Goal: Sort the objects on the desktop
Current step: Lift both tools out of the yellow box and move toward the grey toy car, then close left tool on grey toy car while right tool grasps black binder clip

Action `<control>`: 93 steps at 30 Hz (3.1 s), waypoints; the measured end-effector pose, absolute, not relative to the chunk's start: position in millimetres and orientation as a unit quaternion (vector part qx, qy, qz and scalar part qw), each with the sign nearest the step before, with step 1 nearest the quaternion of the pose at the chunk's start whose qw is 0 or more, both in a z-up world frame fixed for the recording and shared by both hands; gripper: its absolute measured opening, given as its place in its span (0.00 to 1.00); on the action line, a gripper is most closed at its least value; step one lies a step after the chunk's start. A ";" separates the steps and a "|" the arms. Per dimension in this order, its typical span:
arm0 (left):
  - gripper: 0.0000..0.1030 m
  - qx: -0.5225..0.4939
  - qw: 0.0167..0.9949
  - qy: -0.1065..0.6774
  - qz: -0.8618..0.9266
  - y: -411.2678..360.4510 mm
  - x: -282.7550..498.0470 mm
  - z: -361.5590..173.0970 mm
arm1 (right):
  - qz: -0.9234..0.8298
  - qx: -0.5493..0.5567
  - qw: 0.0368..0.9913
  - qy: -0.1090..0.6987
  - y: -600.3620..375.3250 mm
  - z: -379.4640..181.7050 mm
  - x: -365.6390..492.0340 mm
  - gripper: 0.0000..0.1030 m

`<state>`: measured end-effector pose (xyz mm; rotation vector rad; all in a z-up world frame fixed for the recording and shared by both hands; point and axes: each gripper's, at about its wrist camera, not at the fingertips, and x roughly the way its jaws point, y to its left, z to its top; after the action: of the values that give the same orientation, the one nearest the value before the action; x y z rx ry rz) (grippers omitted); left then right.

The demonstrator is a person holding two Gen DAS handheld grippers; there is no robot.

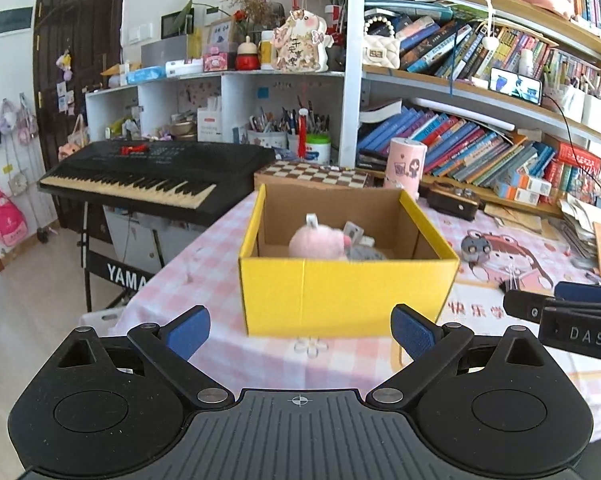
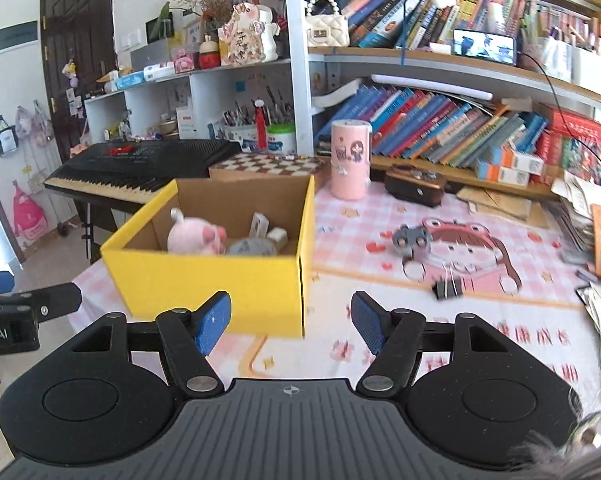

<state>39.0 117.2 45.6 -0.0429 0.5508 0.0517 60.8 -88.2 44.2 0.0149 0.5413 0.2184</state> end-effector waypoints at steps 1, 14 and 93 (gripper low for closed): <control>0.96 -0.022 0.961 0.273 0.027 118.0 33.2 43.8 | 0.104 0.008 0.958 0.268 -87.4 42.1 54.4 0.66; 0.96 -0.025 0.952 0.306 0.013 120.1 -3.8 23.1 | 0.070 -0.020 0.955 0.289 -74.3 20.6 -5.5 0.78; 0.96 0.013 0.933 0.358 0.034 -139.9 150.8 3.9 | 0.109 0.001 0.927 0.359 -326.2 -16.8 197.2 0.84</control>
<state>150.8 -139.9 3.9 0.0263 0.7322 0.0697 197.2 -326.2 -16.8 0.0019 0.7364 0.2241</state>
